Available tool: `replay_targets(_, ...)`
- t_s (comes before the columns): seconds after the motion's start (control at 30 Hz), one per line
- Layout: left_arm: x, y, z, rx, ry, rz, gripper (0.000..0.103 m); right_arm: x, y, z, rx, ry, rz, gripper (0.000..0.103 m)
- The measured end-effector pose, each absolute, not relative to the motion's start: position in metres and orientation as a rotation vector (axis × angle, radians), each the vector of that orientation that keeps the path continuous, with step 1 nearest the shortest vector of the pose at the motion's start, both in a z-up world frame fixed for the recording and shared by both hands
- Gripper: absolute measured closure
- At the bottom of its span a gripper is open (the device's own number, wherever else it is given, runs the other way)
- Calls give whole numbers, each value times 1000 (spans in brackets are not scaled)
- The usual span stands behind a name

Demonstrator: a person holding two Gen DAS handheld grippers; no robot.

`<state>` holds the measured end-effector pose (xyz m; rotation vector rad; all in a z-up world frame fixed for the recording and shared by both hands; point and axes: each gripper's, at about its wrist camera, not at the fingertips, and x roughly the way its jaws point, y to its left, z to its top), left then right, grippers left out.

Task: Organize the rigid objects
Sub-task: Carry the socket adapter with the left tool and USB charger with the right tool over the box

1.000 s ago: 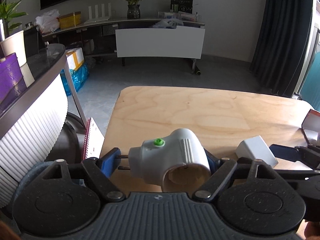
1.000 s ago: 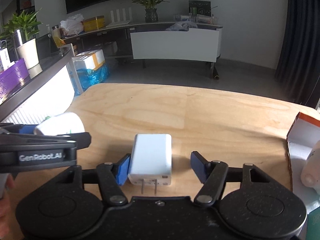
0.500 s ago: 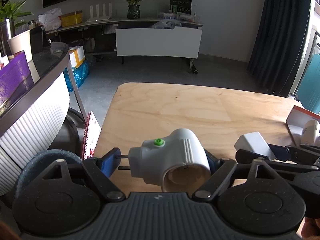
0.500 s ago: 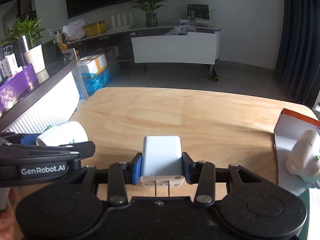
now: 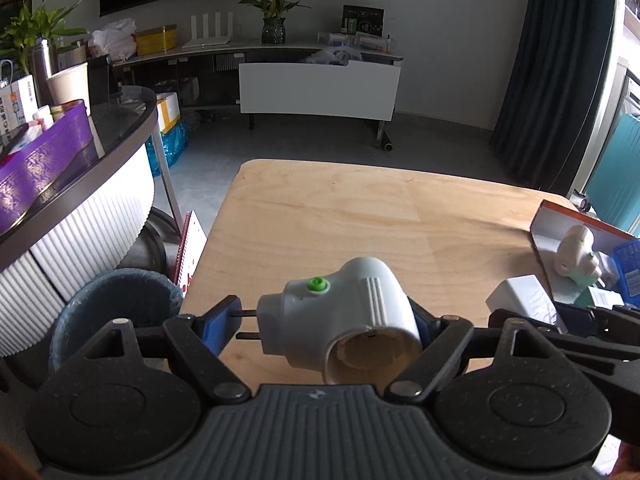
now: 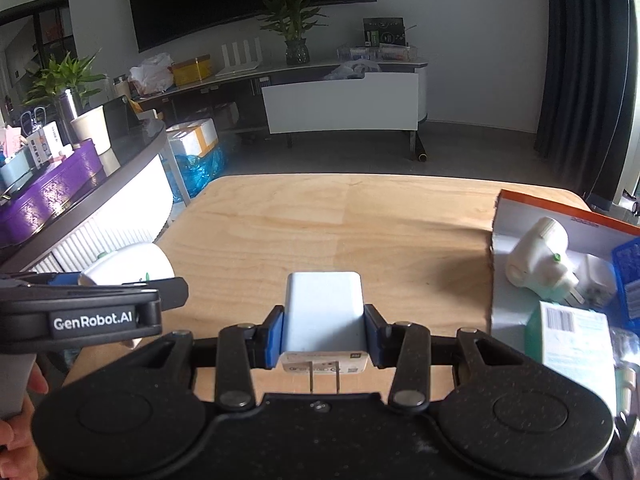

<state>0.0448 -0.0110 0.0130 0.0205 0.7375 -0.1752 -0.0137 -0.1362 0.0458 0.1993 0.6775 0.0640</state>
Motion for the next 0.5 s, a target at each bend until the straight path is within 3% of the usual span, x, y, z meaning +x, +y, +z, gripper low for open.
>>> replay_targets(0.5,0,-33,35,34,696,-213,18,-83,-163,66,214,647,34,53)
